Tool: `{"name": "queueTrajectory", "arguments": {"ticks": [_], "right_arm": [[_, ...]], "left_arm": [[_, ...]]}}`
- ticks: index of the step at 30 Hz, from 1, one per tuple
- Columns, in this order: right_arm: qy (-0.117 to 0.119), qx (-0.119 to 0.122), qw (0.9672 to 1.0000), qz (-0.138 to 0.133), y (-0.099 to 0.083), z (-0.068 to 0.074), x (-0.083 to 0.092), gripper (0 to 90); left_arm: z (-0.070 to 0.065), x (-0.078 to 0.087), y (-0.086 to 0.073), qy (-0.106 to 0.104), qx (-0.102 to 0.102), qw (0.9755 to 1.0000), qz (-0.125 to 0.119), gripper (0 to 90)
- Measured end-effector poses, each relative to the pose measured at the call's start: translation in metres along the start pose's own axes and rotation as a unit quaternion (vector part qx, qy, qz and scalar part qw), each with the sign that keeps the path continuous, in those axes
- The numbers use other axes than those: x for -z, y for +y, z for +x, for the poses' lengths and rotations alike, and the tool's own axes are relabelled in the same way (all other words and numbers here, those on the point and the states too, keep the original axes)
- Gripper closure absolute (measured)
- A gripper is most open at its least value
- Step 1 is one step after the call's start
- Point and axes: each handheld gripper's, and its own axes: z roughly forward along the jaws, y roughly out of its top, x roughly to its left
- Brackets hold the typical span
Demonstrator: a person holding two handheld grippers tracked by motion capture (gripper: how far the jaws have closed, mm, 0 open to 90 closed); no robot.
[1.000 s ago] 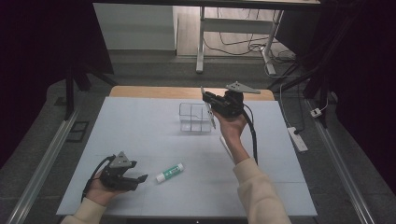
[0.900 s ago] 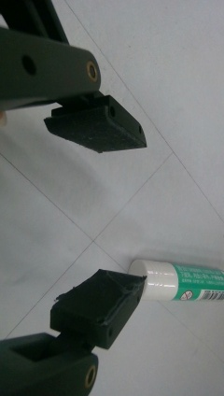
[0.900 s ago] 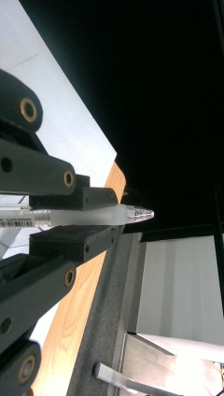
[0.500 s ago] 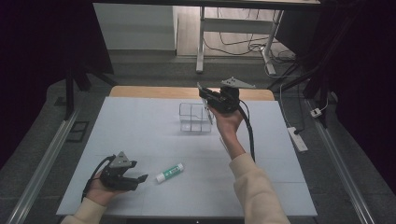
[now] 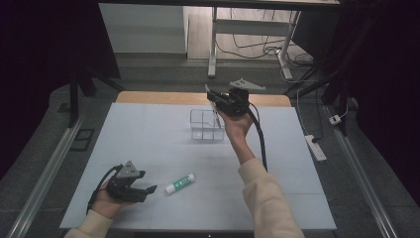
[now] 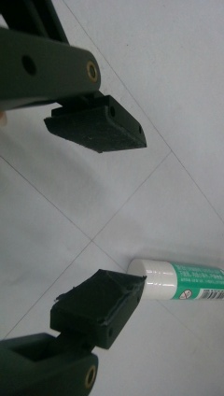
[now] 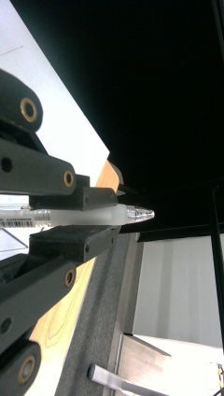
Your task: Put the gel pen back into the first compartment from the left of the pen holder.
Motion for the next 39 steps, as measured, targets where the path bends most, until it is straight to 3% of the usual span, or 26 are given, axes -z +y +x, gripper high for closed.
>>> {"name": "queueTrajectory", "arguments": {"ticks": [16,27,39], "right_arm": [[0.001,0.007,1.0,-0.001,0.004,0.001,-0.021,79.8],[-0.003,0.003,1.0,0.002,-0.003,0.0,-0.044,79.8],[-0.001,0.006,1.0,0.0,-0.005,-0.002,-0.057,79.6]], "left_arm": [[0.0,-0.001,0.0,0.0,0.0,1.0,0.0,29.4],[0.001,0.0,0.0,-0.001,0.0,1.0,0.0,29.4],[0.002,-0.001,0.0,-0.002,0.0,1.0,0.0,29.4]]}}
